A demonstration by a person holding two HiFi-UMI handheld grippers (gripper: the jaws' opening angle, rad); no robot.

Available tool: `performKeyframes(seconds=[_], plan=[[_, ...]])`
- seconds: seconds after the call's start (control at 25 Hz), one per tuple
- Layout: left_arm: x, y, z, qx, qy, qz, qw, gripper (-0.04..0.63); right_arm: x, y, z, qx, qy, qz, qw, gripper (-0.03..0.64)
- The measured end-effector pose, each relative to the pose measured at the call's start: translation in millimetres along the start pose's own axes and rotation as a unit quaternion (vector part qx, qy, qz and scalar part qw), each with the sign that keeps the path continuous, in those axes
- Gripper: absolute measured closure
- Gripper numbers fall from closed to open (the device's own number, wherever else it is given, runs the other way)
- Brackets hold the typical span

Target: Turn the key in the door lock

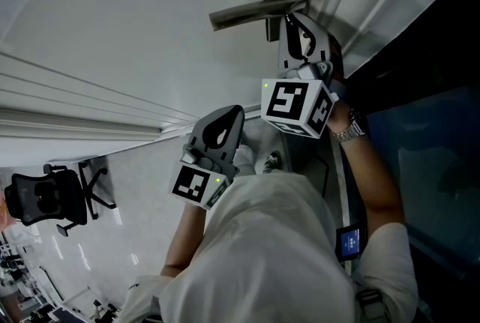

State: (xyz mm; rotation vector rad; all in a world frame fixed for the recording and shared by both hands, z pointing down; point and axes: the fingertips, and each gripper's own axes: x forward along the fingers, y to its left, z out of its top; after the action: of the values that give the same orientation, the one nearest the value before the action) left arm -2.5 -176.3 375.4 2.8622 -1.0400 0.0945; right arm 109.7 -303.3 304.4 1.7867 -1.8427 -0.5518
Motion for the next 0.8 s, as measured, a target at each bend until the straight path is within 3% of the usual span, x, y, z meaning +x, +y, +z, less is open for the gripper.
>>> performKeyframes(seconds=[0.2,0.4,0.52,0.6,0.68,0.8], plan=[[2.8,-1.6,0.0,0.001,0.0,-0.003,1.0,0.591,0.9,-2.2,1.2,0.111,0.005,0.025,0.993,0.603],[5.1,-0.2,-0.7,-0.004,-0.003,-0.001,1.0,0.591,1.9,-3.6,0.4,0.212,0.009,0.049,0.976,0.603],[6.0,0.9,0.3,-0.005,-0.005,0.0,1.0,0.591,2.1,-4.5,-1.5,0.277,0.011,0.06,0.959,0.603],[6.0,2.1,1.1,-0.004,-0.006,0.001,1.0,0.59,1.9,-5.8,-2.5,0.326,0.01,0.068,0.943,0.603],[6.3,4.1,0.9,-0.004,-0.006,0.003,1.0,0.589,1.9,-6.3,-3.6,0.387,0.009,0.08,0.919,0.603],[7.6,6.8,0.3,-0.005,-0.005,0.005,1.0,0.589,2.6,-6.6,-5.6,0.495,0.009,0.104,0.862,0.603]])
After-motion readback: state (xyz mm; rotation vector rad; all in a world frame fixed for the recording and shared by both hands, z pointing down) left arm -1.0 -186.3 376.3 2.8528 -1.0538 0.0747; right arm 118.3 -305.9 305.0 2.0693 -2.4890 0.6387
